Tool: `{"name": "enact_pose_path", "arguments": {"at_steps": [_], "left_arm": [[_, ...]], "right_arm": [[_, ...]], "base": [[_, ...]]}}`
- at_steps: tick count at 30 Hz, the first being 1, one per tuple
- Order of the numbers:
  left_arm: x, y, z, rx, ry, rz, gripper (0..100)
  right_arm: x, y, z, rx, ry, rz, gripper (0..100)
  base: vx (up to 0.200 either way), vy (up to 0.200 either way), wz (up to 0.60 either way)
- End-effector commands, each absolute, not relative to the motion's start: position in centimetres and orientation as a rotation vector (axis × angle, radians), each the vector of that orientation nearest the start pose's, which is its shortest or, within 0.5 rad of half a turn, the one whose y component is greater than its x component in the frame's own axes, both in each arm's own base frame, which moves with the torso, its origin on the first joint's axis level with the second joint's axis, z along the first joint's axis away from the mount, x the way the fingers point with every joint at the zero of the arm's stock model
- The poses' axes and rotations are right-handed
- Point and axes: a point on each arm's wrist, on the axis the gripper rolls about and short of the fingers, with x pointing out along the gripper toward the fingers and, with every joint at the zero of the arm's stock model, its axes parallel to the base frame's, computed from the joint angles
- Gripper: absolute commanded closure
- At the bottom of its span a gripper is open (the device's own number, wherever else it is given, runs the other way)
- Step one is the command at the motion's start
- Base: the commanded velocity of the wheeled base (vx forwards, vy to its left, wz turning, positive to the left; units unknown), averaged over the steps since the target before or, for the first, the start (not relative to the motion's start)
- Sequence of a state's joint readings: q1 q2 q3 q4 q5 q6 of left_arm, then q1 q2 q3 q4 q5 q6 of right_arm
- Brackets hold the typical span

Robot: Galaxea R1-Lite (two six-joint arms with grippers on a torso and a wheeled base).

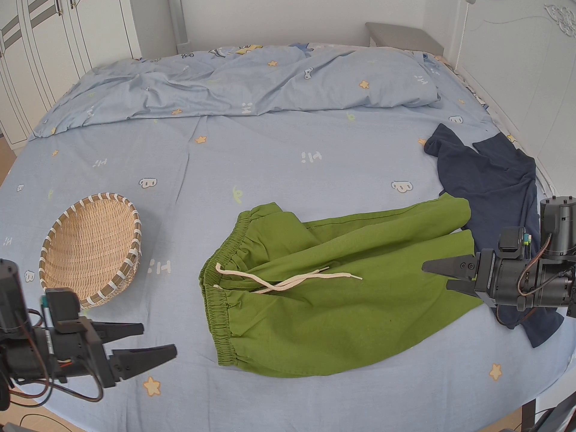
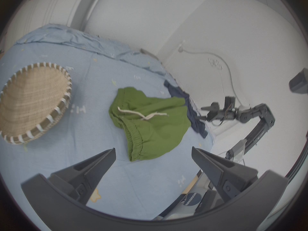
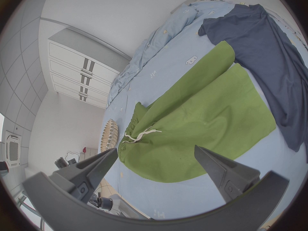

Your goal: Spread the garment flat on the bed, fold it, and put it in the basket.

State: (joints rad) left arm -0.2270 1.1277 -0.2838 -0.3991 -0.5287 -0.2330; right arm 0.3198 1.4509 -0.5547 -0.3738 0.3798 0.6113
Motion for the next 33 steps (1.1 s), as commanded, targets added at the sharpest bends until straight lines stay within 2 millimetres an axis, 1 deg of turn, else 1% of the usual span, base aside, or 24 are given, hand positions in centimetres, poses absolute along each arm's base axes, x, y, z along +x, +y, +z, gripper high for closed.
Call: {"name": "enact_pose_path", "arguments": {"at_steps": [1,6,14,21,30,31,33], "left_arm": [[18.5,-7.1,-0.2,-0.088,0.946,-0.893,0],[19.2,-7.6,-0.2,-0.128,0.893,-0.879,0],[20.2,-8.7,-0.4,-0.11,0.871,-0.905,0],[21.4,-9.2,0.0,-0.102,0.814,-0.915,0],[21.7,-9.2,0.6,-0.102,0.77,-0.912,0],[22.0,-9.2,1.1,-0.113,0.729,-0.91,0],[22.1,-9.2,1.4,-0.129,0.706,-0.905,0]], "right_arm": [[20.6,5.5,14.7,0.58,0.699,0.438,0],[20.8,5.3,14.7,0.582,0.695,0.429,0],[20.8,5.3,14.6,0.582,0.699,0.426,0],[20.9,5.1,14.4,0.585,0.702,0.416,0],[21.0,5.1,14.3,0.587,0.706,0.414,0],[21.1,5.1,14.1,0.585,0.715,0.413,0],[21.1,5.2,14.0,0.585,0.72,0.413,0]], "base": [[0.0,0.0,0.0],[0.0,0.0,0.0],[0.0,0.0,0.0],[0.0,0.0,0.0],[0.0,0.0,0.0],[0.0,0.0,0.0],[0.0,0.0,0.0]]}}
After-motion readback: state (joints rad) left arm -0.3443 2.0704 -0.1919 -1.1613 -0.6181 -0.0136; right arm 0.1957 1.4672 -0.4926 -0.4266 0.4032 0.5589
